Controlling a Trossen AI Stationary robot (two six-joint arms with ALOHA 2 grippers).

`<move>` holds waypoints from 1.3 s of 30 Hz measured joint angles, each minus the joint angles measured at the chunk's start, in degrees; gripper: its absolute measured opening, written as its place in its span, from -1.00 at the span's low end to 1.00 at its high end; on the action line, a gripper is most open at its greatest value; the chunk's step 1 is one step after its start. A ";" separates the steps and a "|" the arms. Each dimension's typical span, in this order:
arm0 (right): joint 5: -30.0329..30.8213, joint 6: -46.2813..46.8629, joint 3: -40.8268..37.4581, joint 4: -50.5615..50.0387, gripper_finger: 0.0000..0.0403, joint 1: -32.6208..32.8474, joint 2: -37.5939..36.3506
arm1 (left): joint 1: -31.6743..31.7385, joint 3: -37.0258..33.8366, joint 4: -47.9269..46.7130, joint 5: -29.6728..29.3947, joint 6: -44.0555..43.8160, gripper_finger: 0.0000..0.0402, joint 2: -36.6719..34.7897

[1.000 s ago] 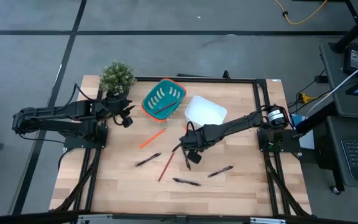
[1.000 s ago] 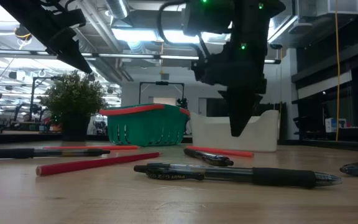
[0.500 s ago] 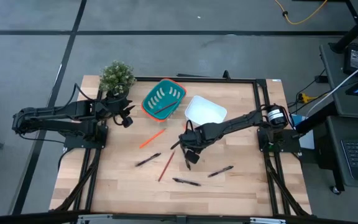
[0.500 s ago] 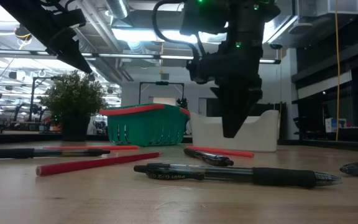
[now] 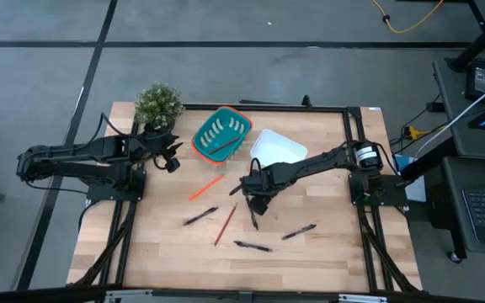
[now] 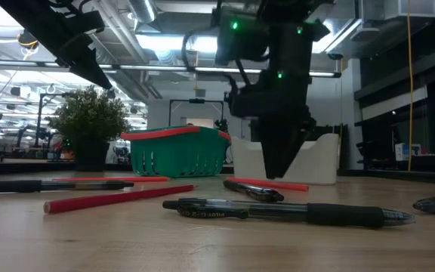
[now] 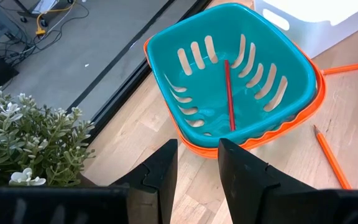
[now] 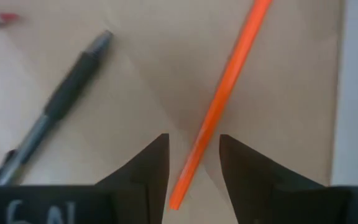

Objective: Sort pens & pencils
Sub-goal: Put the right orange pencil into the blue bin

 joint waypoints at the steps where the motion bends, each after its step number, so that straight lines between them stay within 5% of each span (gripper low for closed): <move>1: -0.14 0.08 -0.02 0.01 -0.29 -0.06 0.60 | -0.01 0.00 0.02 0.00 0.02 -0.45 0.00; 14: -0.62 1.19 0.11 0.83 -0.32 -0.30 1.98 | -0.02 0.00 0.02 0.00 0.02 -0.45 0.00; 29: -1.13 1.43 0.11 1.74 -0.85 0.11 2.07 | -0.01 0.00 0.02 0.00 0.02 -0.45 0.00; 39: -0.40 1.58 1.33 0.48 -0.90 1.36 2.38 | -0.02 0.00 0.02 -0.01 0.02 -0.45 0.01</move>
